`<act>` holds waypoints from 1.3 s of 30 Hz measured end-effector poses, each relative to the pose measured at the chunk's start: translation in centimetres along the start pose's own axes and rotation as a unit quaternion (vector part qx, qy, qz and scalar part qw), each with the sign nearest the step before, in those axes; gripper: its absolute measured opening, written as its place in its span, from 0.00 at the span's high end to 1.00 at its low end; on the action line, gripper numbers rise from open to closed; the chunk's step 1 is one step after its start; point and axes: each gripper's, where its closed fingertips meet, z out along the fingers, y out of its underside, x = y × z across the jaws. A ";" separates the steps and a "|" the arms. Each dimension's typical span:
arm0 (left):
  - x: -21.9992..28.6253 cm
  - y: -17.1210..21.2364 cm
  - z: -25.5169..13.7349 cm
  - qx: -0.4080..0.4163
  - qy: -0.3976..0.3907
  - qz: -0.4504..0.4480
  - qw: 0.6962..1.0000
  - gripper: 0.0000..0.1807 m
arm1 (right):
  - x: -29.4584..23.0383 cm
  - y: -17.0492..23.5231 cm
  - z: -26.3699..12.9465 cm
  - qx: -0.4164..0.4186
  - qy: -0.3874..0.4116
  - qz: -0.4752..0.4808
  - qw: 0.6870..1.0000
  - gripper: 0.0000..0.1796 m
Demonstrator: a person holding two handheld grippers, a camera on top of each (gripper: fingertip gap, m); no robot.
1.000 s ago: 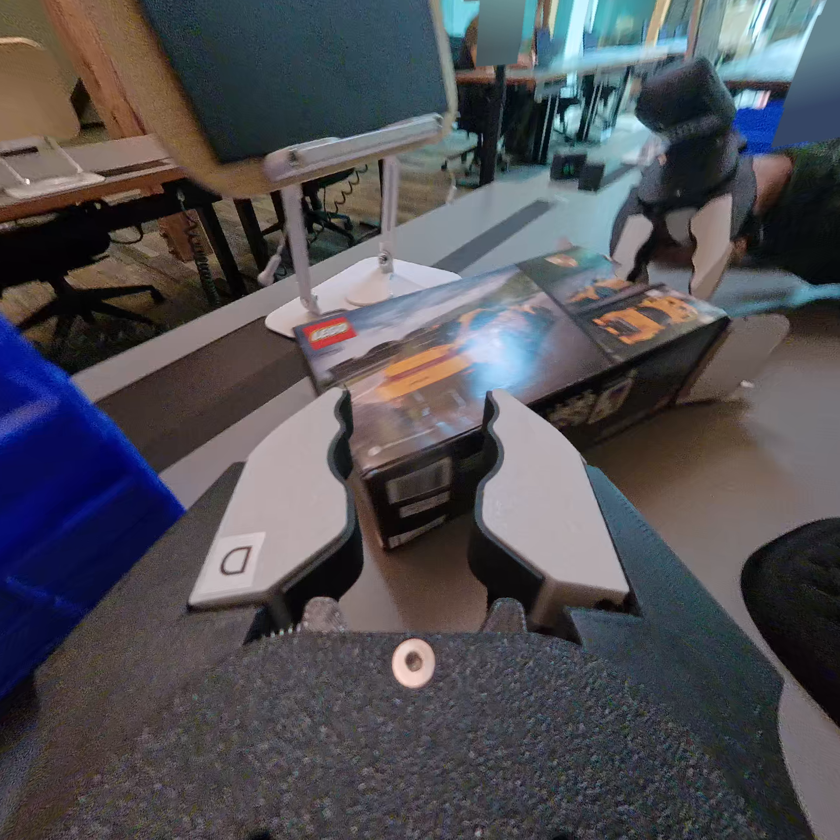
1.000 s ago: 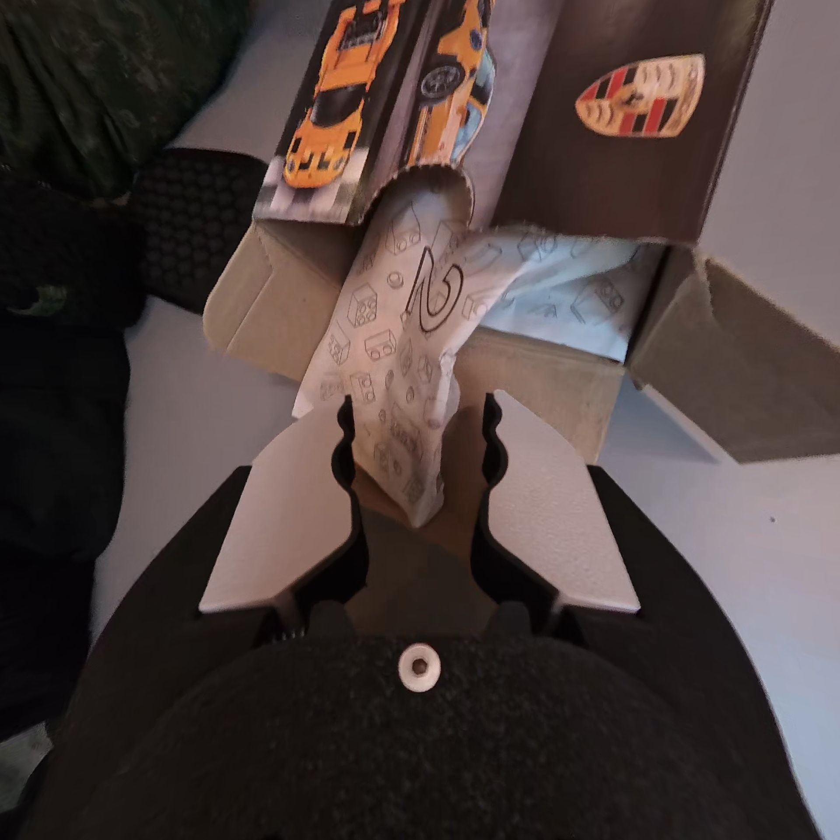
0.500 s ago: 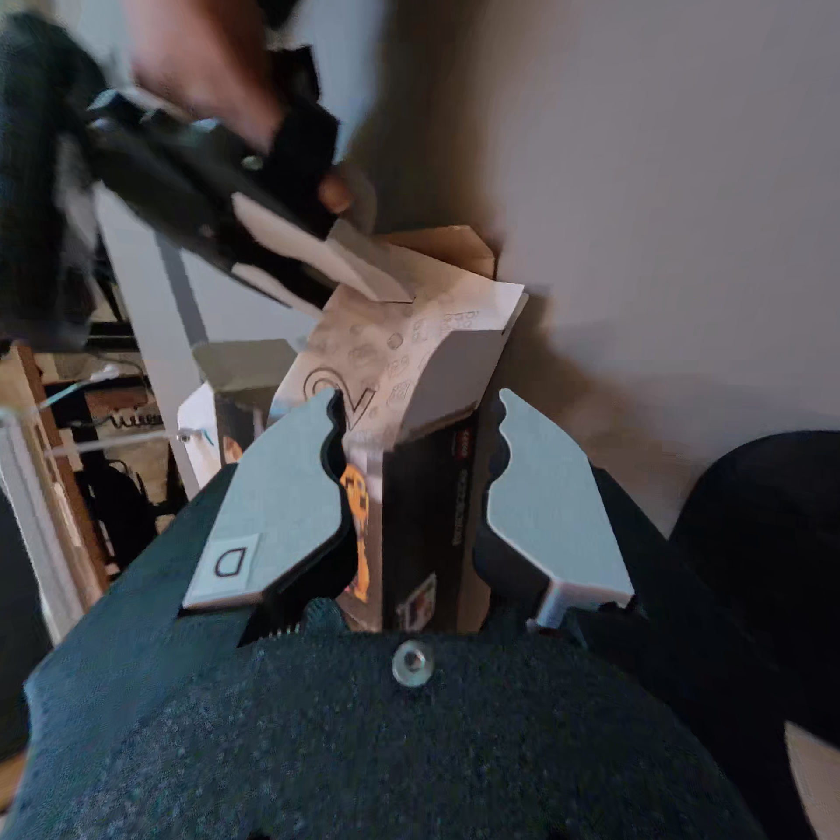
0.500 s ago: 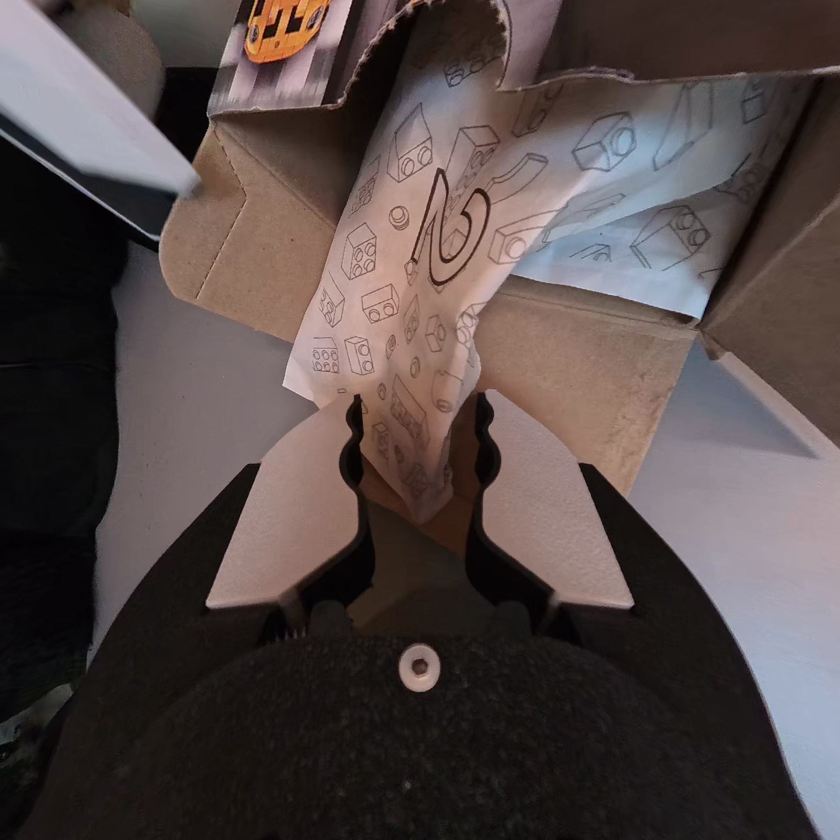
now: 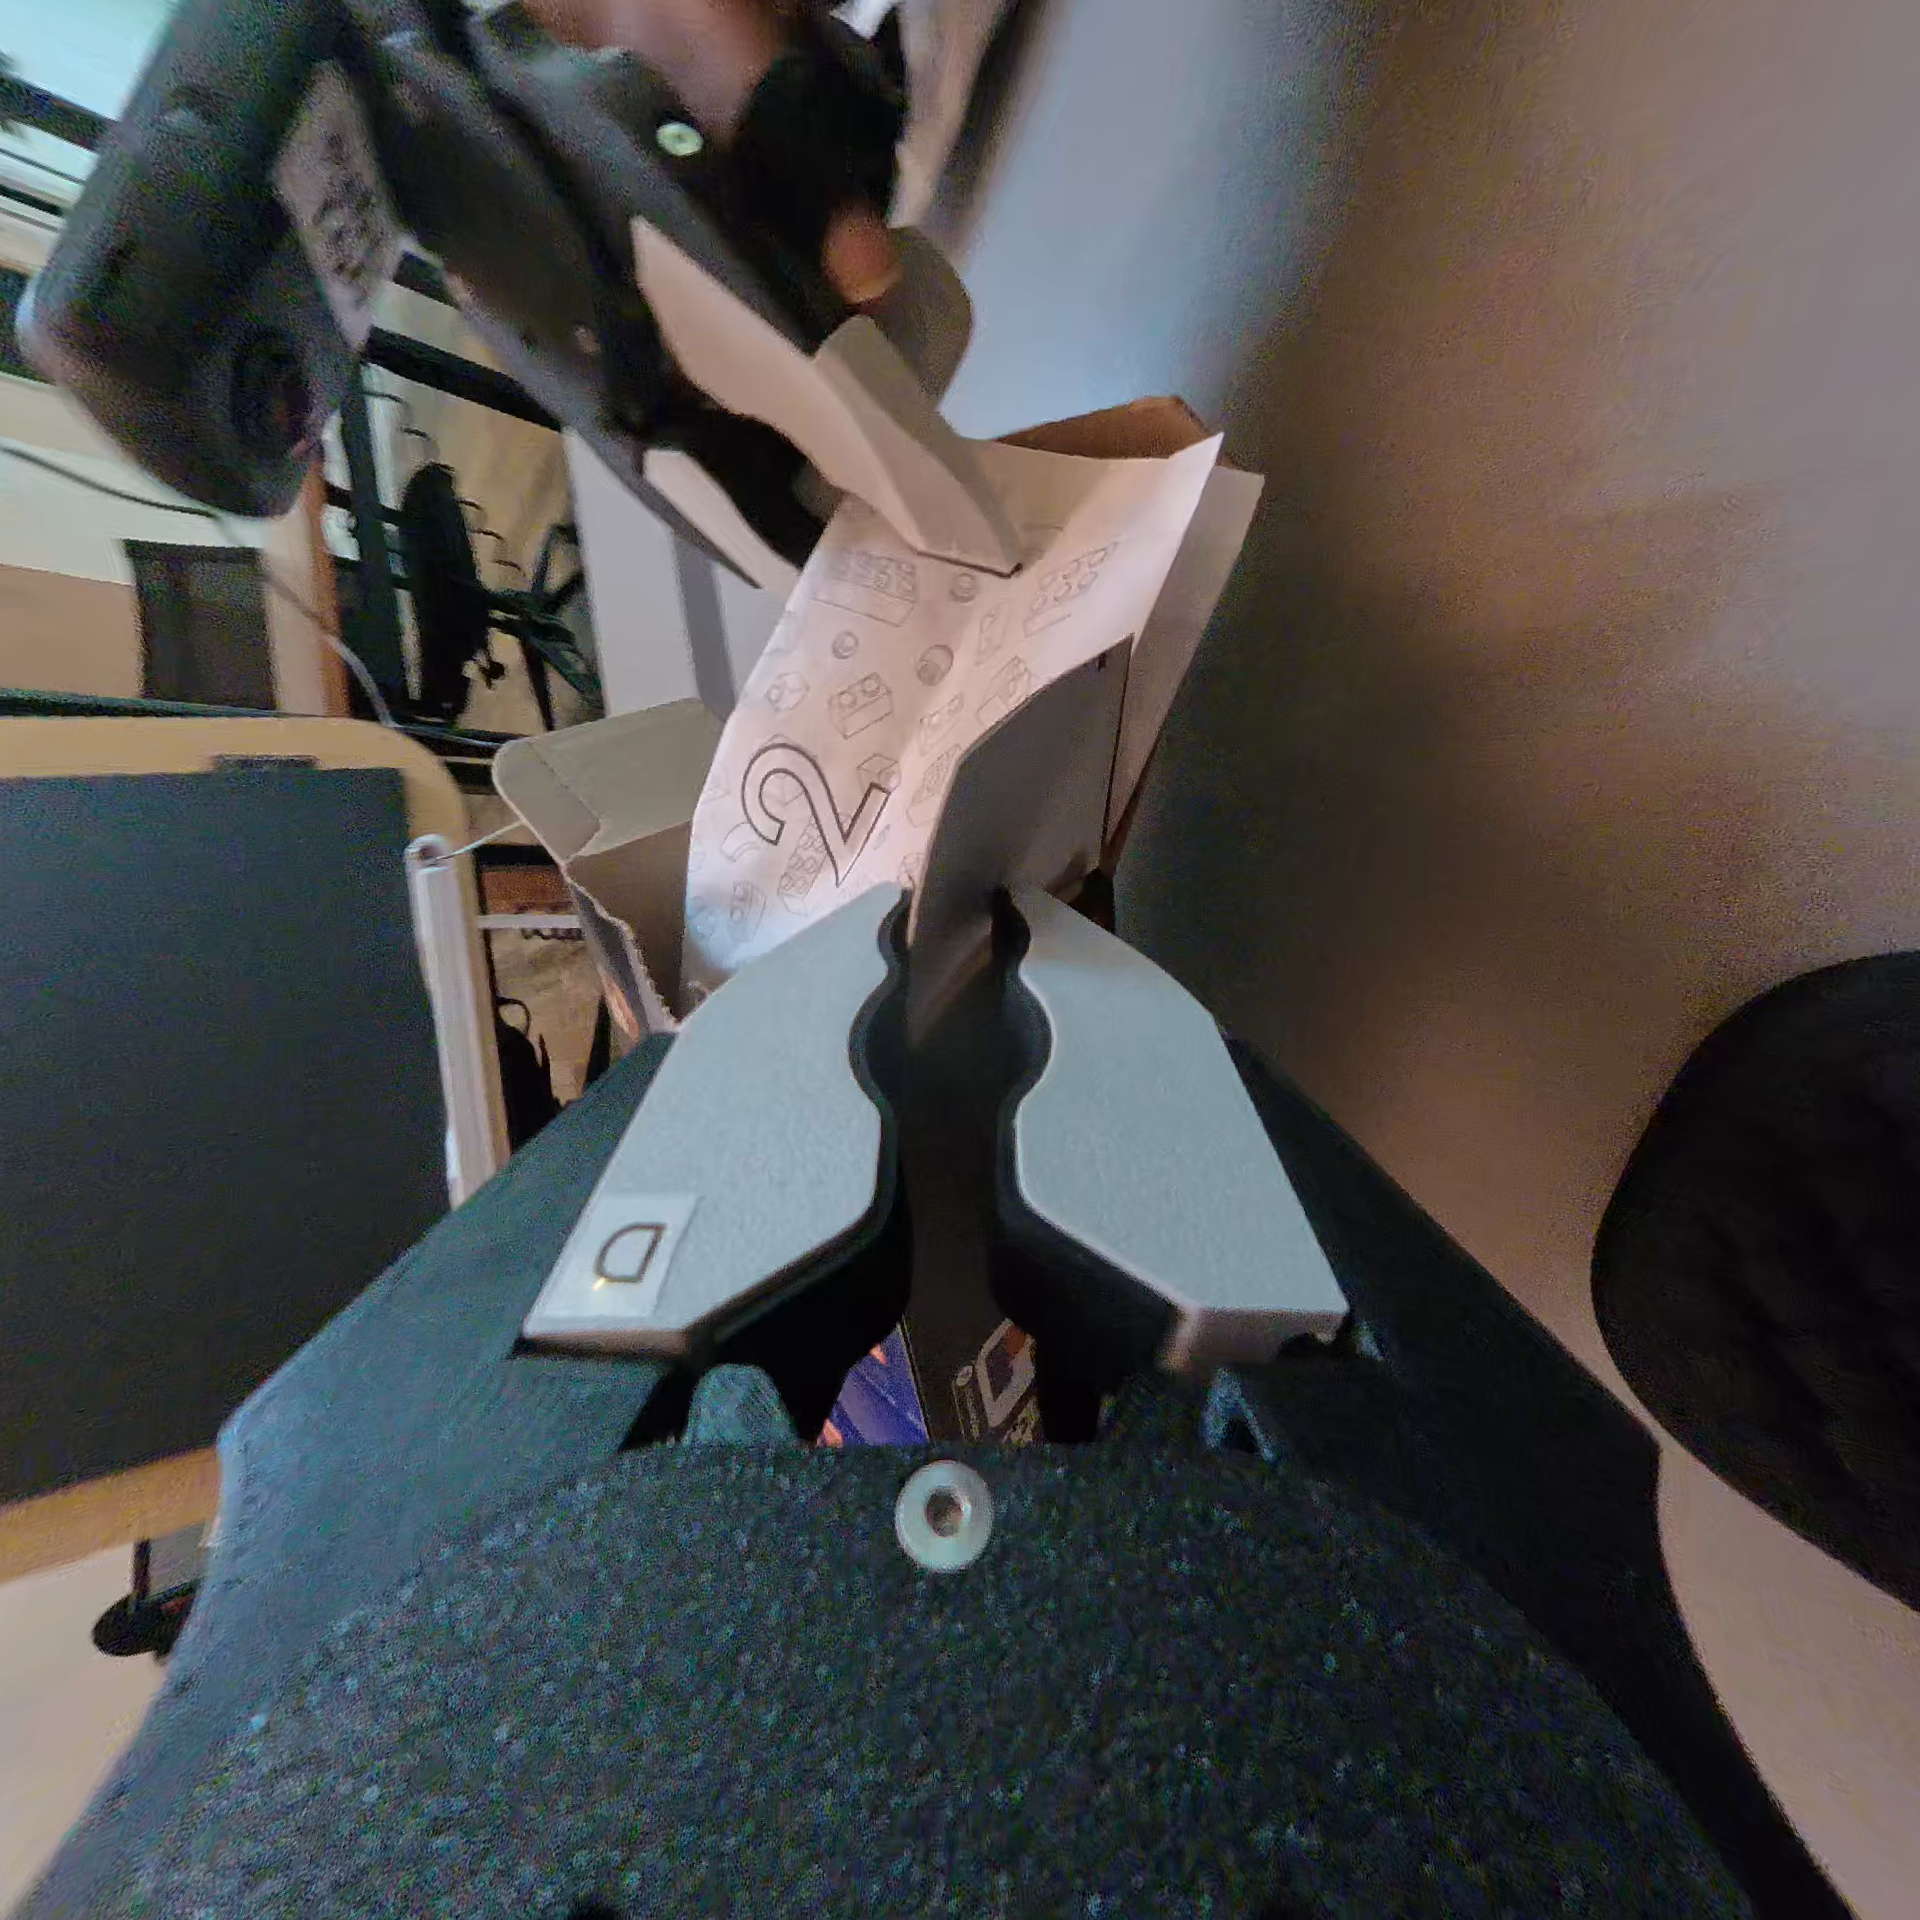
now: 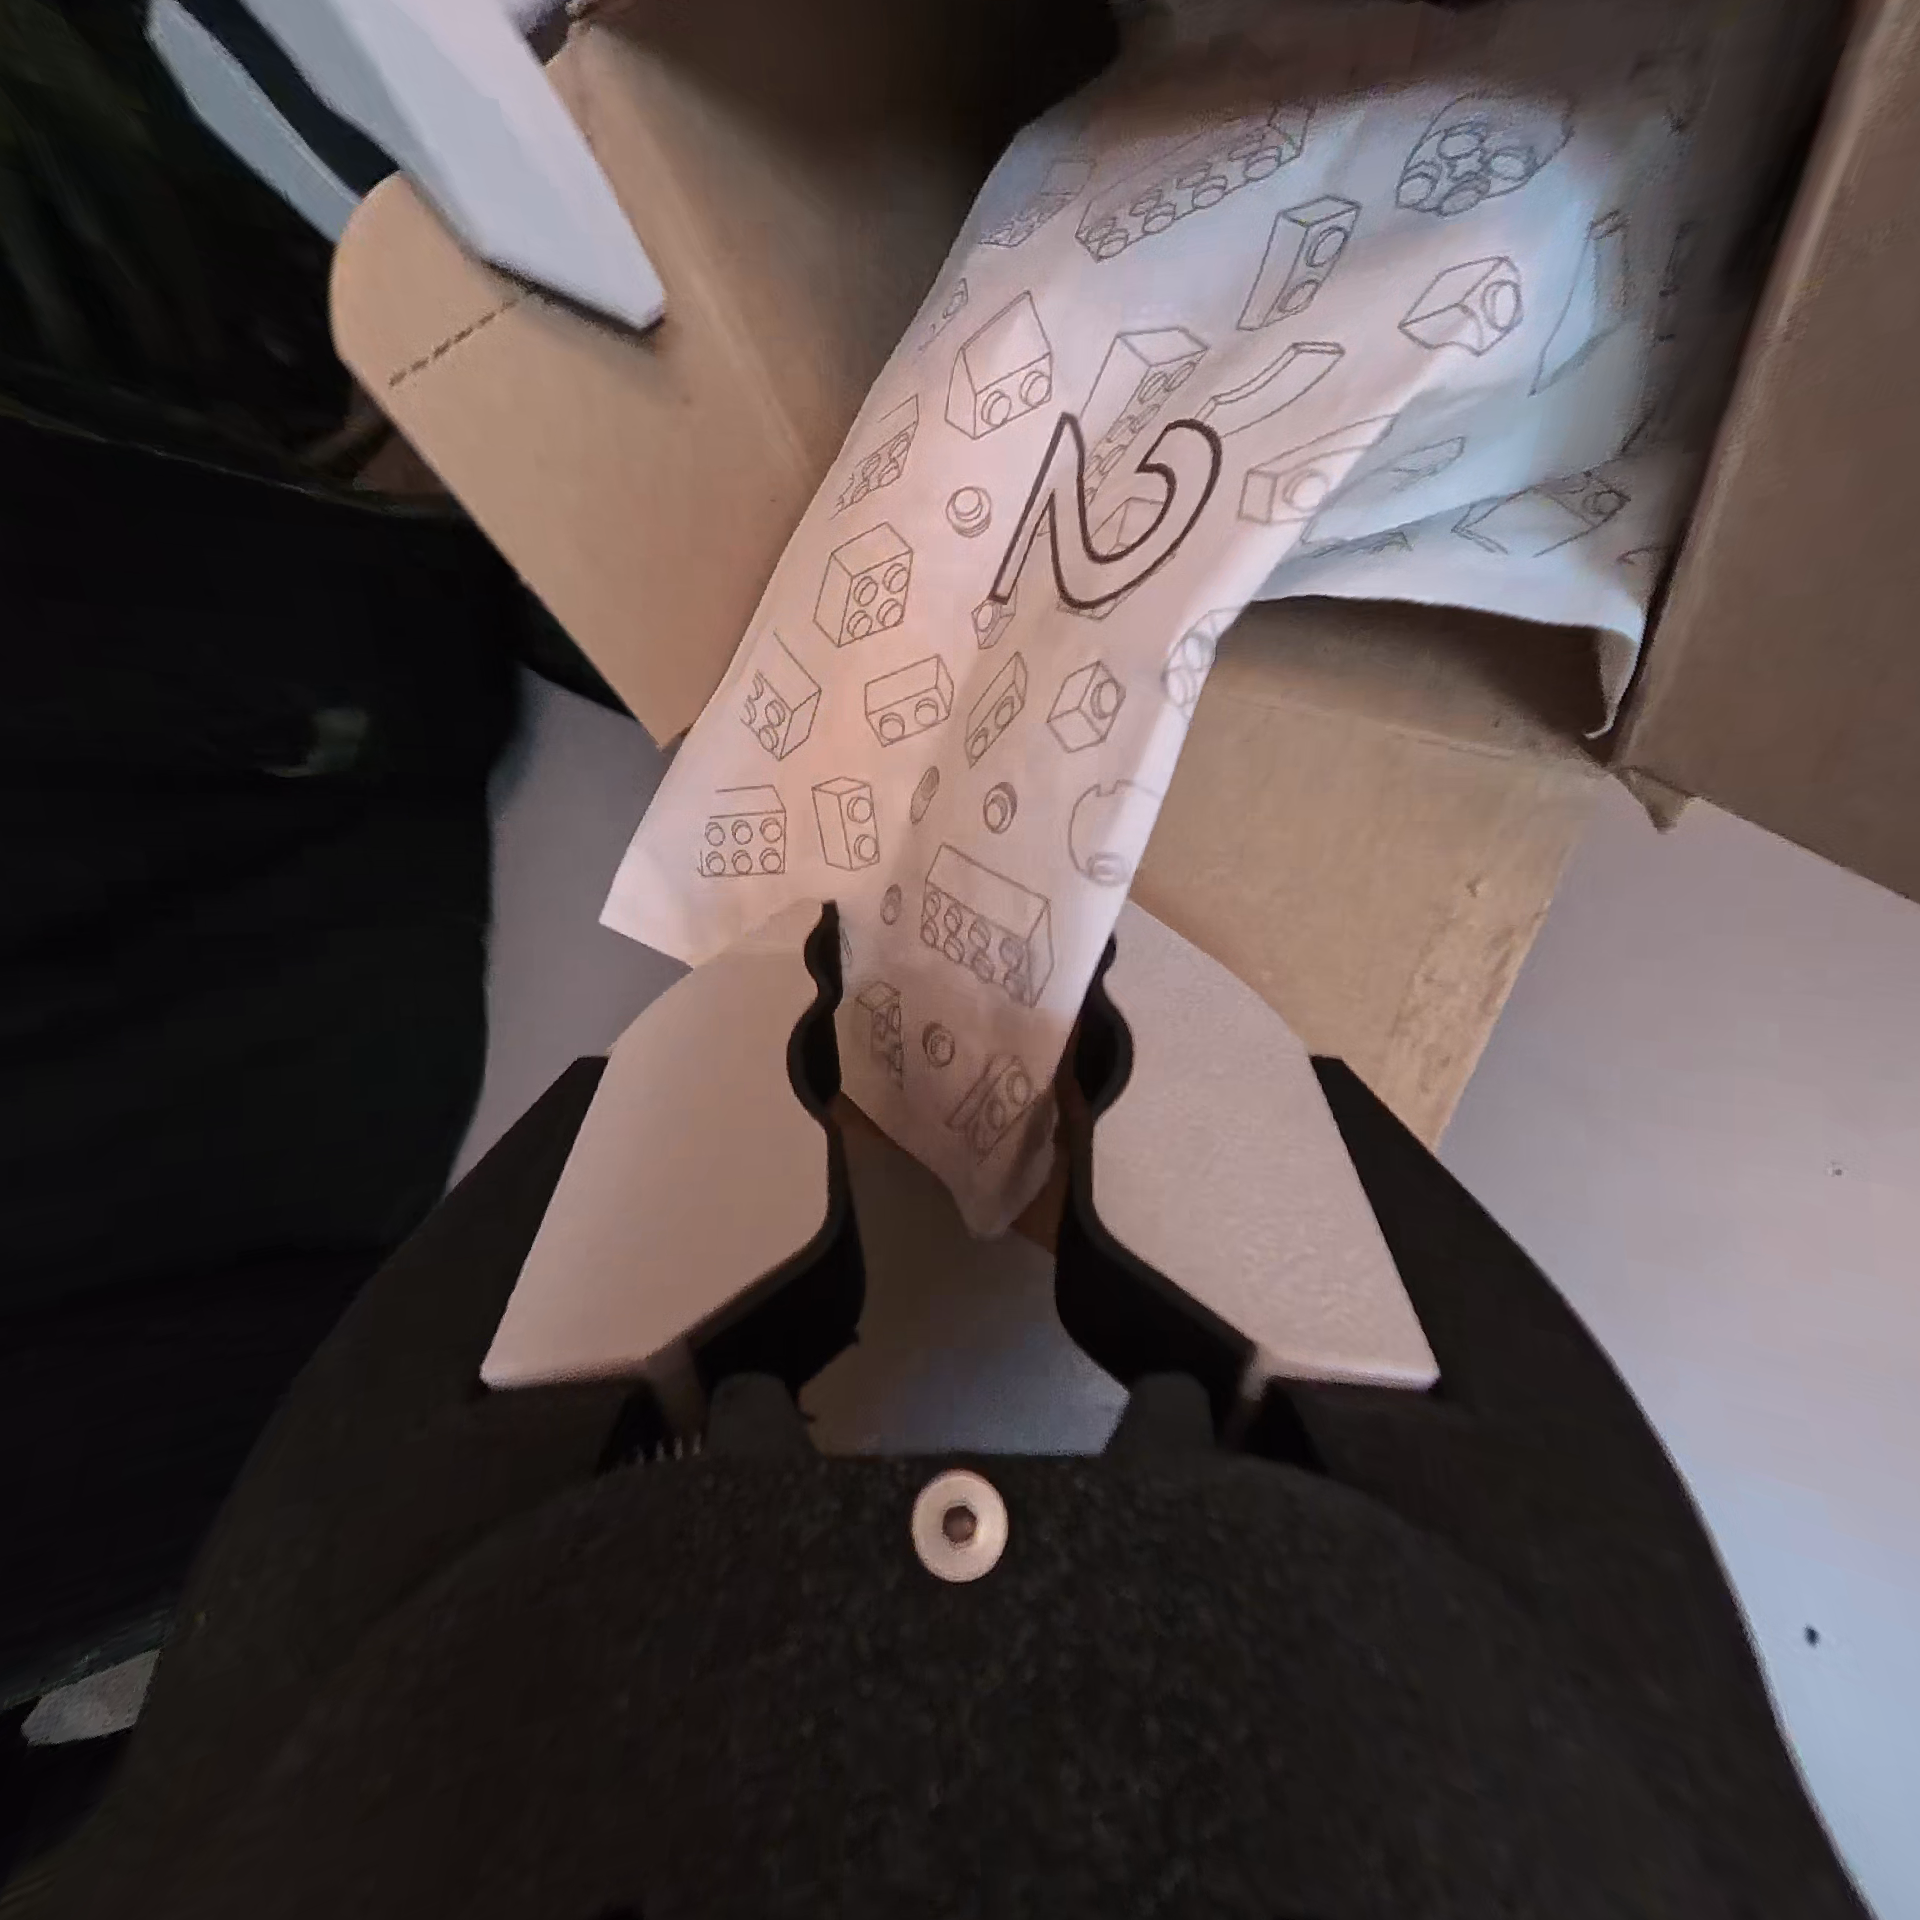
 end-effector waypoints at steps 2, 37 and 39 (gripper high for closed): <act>-0.6 -0.3 -1.8 0.029 -0.024 -0.019 0.999 0.93 | -1.3 -1.3 -0.9 0.023 0.004 -0.016 1.000 0.76; -0.9 1.8 -12.5 0.205 -0.091 -0.076 0.971 0.95 | -9.0 -9.8 -3.3 -0.169 0.337 -0.653 0.657 0.84; -1.0 1.8 -12.5 0.211 -0.085 -0.083 0.970 0.95 | -9.2 -10.5 -3.1 -0.158 0.352 -0.664 0.641 0.84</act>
